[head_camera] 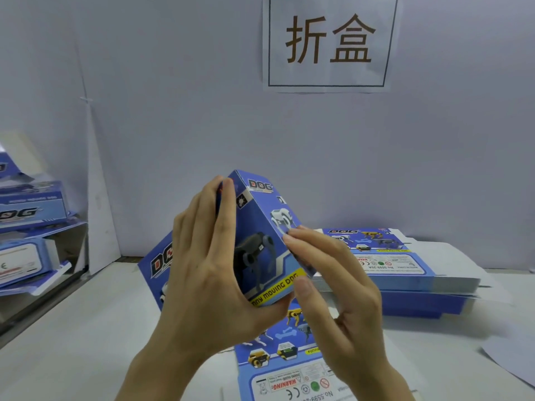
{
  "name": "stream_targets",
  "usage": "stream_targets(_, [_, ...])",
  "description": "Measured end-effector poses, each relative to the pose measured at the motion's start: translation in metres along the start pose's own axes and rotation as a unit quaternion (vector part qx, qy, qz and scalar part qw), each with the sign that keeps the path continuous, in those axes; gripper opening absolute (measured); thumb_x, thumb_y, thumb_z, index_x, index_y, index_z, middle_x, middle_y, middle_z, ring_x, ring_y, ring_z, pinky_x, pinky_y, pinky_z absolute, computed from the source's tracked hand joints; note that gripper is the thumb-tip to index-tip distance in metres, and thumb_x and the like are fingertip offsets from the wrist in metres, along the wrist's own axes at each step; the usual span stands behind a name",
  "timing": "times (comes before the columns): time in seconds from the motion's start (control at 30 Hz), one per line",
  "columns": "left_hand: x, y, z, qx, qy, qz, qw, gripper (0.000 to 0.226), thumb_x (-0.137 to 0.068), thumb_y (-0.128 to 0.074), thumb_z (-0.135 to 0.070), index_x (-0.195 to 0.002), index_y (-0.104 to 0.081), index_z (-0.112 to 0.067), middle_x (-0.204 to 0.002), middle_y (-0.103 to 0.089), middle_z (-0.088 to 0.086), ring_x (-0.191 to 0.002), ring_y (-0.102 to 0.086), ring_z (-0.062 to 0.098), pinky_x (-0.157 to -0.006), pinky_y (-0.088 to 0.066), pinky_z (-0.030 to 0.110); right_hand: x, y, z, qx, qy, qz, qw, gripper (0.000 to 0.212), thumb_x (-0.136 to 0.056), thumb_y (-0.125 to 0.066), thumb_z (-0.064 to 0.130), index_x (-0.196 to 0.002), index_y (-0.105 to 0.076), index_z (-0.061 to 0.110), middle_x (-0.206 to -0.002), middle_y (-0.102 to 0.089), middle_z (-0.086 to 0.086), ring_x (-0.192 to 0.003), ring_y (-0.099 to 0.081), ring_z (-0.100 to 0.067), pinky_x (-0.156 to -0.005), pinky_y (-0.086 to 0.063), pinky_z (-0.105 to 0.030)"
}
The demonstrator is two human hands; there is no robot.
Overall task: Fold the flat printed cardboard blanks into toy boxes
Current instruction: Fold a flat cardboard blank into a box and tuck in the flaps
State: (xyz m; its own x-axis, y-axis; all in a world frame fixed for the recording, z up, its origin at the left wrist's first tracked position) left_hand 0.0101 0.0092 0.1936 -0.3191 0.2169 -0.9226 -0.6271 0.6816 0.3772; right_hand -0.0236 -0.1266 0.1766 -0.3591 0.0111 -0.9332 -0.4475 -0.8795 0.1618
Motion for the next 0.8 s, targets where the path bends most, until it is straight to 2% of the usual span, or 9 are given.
stream_targets(0.1, [0.0,-0.004,-0.004,-0.007,-0.027,0.013,1.0,0.104,-0.076,-0.052,-0.068,-0.146,-0.02,0.002,-0.151,-0.028,0.022,-0.14,-0.026,0.036,-0.103,-0.035,0.065,0.001,-0.008,-0.006,0.005,-0.052,0.035,0.998,0.049,-0.089,-0.054,0.03,-0.137,-0.051,0.028,-0.126,-0.048,0.005,-0.119,-0.05,-0.016,-0.094,-0.038,-0.01])
stream_targets(0.17, [0.001,-0.007,-0.006,-0.019,-0.039,0.017,0.999,0.105,-0.071,-0.059,-0.062,-0.145,-0.023,0.003,-0.15,-0.028,0.021,-0.138,-0.028,0.037,-0.102,-0.035,0.064,0.003,-0.01,-0.008,0.019,-0.059,0.032,0.998,0.05,-0.088,-0.055,0.029,-0.137,-0.048,0.035,-0.121,-0.045,0.004,-0.117,-0.048,-0.016,-0.096,-0.035,-0.01])
stream_targets(0.33, [0.003,-0.007,-0.006,-0.004,-0.04,0.011,0.999,0.105,-0.07,-0.06,-0.062,-0.145,-0.019,-0.002,-0.152,-0.022,0.014,-0.141,-0.024,0.035,-0.104,-0.036,0.063,0.001,-0.01,0.0,0.035,-0.051,0.025,0.998,0.045,-0.087,-0.056,0.025,-0.132,-0.054,0.029,-0.118,-0.047,-0.004,-0.119,-0.047,-0.008,-0.096,-0.031,-0.003])
stream_targets(0.4, [0.004,-0.008,-0.004,0.02,-0.042,0.026,0.999,0.109,-0.067,-0.062,-0.062,-0.147,-0.016,-0.004,-0.154,-0.019,0.011,-0.144,-0.02,0.033,-0.103,-0.036,0.064,0.0,-0.008,0.0,0.026,-0.065,0.033,0.997,0.044,-0.083,-0.059,0.028,-0.126,-0.059,0.035,-0.123,-0.045,-0.003,-0.121,-0.045,-0.004,-0.093,-0.032,-0.001])
stream_targets(0.5, [0.008,-0.018,-0.004,0.046,-0.079,0.082,0.992,0.117,-0.065,-0.068,-0.064,-0.15,-0.012,-0.006,-0.158,-0.014,0.008,-0.148,-0.015,0.026,-0.112,-0.025,0.059,-0.002,-0.004,-0.01,-0.063,-0.151,0.045,0.986,0.045,-0.079,-0.069,0.026,-0.12,-0.06,0.044,-0.138,-0.041,0.012,-0.121,-0.041,0.016,-0.083,-0.036,0.004])
stream_targets(0.57, [0.013,-0.03,-0.006,0.06,-0.102,0.13,0.984,0.118,-0.066,-0.069,-0.067,-0.151,-0.012,-0.008,-0.16,-0.013,0.006,-0.148,-0.014,0.023,-0.116,-0.016,0.054,0.002,-0.007,-0.027,-0.127,-0.24,0.065,0.96,0.058,-0.082,-0.072,0.021,-0.129,-0.048,0.045,-0.121,-0.053,0.035,-0.104,-0.048,0.026,-0.074,-0.038,0.005])
stream_targets(0.63, [0.018,-0.043,-0.003,0.056,-0.1,0.168,0.979,0.114,-0.069,-0.065,-0.071,-0.152,-0.012,-0.013,-0.161,-0.013,0.006,-0.149,-0.012,0.023,-0.117,-0.013,0.058,0.007,-0.008,-0.044,-0.15,-0.312,0.069,0.936,0.074,-0.08,-0.077,0.014,-0.133,-0.038,0.047,-0.102,-0.059,0.039,-0.092,-0.054,0.025,-0.069,-0.043,0.001])
stream_targets(0.73, [0.02,-0.055,0.014,0.048,-0.022,0.176,0.983,0.111,-0.071,-0.048,-0.081,-0.154,-0.006,-0.02,-0.162,-0.005,0.006,-0.149,0.002,0.02,-0.119,0.003,0.052,0.004,0.012,-0.053,-0.169,-0.332,-0.034,0.928,0.091,-0.063,-0.079,0.03,-0.137,-0.032,0.052,-0.121,-0.047,0.027,-0.107,-0.059,0.008,-0.085,-0.054,-0.017])
stream_targets(0.8, [0.022,-0.059,0.037,0.1,0.124,0.155,0.975,0.112,-0.062,-0.032,-0.094,-0.15,0.009,-0.039,-0.16,0.02,-0.006,-0.145,0.022,0.008,-0.117,0.016,0.035,0.005,0.027,-0.056,-0.138,-0.313,-0.116,0.932,0.101,-0.063,-0.086,0.037,-0.14,-0.024,0.055,-0.128,-0.044,0.02,-0.107,-0.06,0.0,-0.088,-0.055,-0.024])
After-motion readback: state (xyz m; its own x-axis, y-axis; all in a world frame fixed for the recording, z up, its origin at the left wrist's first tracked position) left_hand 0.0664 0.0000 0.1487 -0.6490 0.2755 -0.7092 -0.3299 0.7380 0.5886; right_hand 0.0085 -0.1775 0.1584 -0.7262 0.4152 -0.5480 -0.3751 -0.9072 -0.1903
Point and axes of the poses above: each hand's wrist, its own x-axis away from the middle knuckle, its own y-axis out of the back of the hand, z = x × y, the point moved 8 cm from there along -x, towards the middle knuckle
